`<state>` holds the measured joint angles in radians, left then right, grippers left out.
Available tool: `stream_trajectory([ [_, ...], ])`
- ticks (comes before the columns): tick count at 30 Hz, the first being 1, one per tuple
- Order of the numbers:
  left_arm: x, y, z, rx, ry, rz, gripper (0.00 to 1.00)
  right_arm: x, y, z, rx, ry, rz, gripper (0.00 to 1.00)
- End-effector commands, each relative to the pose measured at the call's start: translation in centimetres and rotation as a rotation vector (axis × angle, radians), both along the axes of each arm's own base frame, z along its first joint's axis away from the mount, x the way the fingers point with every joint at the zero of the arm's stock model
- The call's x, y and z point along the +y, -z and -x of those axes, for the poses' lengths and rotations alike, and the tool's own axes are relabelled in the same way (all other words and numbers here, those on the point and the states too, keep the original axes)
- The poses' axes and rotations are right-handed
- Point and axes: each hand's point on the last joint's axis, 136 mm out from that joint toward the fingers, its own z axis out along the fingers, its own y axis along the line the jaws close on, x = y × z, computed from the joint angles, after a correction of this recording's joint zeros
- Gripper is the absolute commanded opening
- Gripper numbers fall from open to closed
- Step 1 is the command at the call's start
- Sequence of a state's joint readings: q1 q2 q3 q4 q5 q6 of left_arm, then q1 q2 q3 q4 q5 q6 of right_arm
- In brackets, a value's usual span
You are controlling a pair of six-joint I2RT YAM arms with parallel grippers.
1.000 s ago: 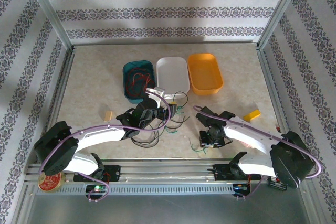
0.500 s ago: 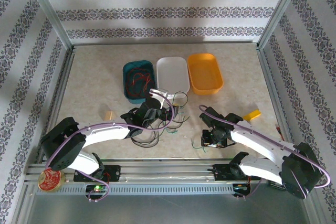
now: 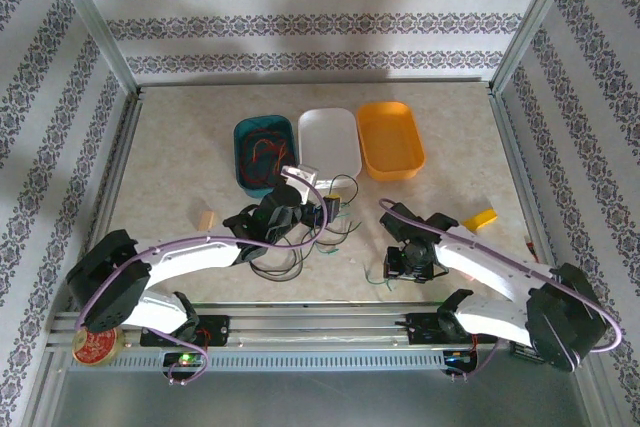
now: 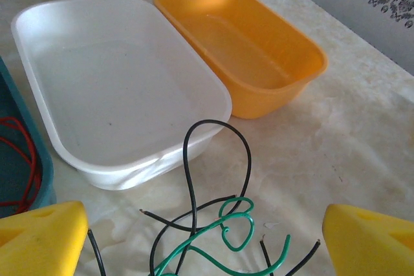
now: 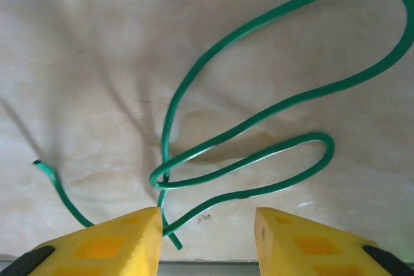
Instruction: Untangle the cables
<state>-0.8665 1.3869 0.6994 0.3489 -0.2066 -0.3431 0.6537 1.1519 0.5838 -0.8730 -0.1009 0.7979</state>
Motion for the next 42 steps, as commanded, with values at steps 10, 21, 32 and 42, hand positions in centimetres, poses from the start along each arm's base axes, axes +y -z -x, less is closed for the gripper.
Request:
stream_trajectory([
  [10, 0.5, 0.0, 0.5, -0.021, 0.016, -0.02, 0.94, 1.3, 0.3, -0.3, 0.044, -0.027, 0.048, 0.45],
  [21, 2.3, -1.0, 1.5, -0.042, 0.0, -0.034, 0.94, 2.4, 0.7, -0.8, 0.063, -0.027, 0.027, 0.02],
  [32, -2.4, -1.7, 3.6, 0.014, 0.241, 0.106, 0.94, 3.9, -5.8, -6.2, -0.248, -0.061, -0.161, 0.0],
  [42, -8.7, -3.2, 4.6, 0.084, 0.494, 0.262, 0.98, 6.6, -13.3, -8.0, -0.539, -0.124, -0.486, 0.0],
])
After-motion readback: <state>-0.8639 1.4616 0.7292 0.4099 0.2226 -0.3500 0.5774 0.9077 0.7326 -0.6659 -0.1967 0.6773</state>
